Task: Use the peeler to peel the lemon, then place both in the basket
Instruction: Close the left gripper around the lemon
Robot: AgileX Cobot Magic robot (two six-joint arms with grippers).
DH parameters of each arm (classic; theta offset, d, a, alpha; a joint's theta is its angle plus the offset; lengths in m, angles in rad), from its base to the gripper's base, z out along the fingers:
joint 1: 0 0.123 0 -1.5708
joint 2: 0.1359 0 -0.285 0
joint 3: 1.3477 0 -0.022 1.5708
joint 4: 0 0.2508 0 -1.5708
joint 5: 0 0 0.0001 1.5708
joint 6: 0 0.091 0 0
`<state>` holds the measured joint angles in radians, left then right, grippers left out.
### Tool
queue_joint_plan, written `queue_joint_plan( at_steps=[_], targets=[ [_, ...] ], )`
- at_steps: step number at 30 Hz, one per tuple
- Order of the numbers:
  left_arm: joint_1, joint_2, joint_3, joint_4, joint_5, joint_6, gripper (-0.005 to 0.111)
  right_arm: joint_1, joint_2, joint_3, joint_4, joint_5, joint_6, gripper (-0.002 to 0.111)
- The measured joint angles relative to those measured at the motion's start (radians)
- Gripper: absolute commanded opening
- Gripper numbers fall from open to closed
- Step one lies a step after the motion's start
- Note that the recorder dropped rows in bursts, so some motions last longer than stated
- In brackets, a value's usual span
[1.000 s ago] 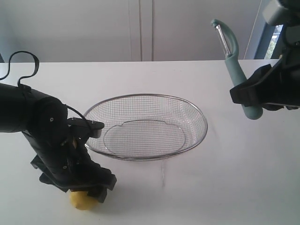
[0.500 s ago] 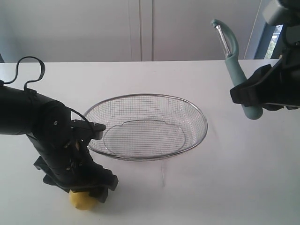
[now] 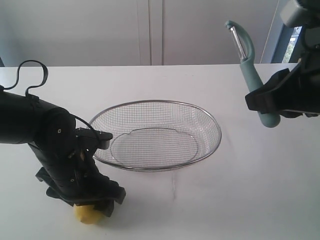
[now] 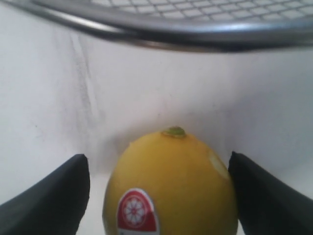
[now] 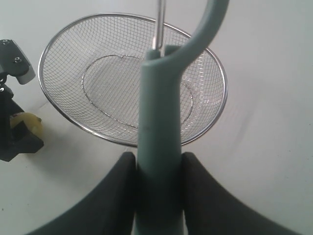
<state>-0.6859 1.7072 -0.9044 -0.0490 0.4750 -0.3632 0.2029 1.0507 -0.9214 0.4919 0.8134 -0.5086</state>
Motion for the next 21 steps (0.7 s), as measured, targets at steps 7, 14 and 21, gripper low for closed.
queue_joint_plan(
  at_steps=[7, 14, 21],
  targets=[
    [0.000, 0.000, 0.000, 0.000, 0.015, 0.001, 0.079, 0.000, 0.000, 0.000, 0.000, 0.000, 0.000, 0.001],
    [0.000, 0.012, 0.000, 0.000, 0.010, 0.001, 0.079, 0.000, 0.000, 0.000, 0.000, 0.000, 0.000, 0.001],
    [0.000, 0.021, 0.000, 0.000, 0.010, 0.004, 0.075, 0.000, 0.000, 0.000, 0.000, 0.000, 0.000, 0.001]
  ],
)
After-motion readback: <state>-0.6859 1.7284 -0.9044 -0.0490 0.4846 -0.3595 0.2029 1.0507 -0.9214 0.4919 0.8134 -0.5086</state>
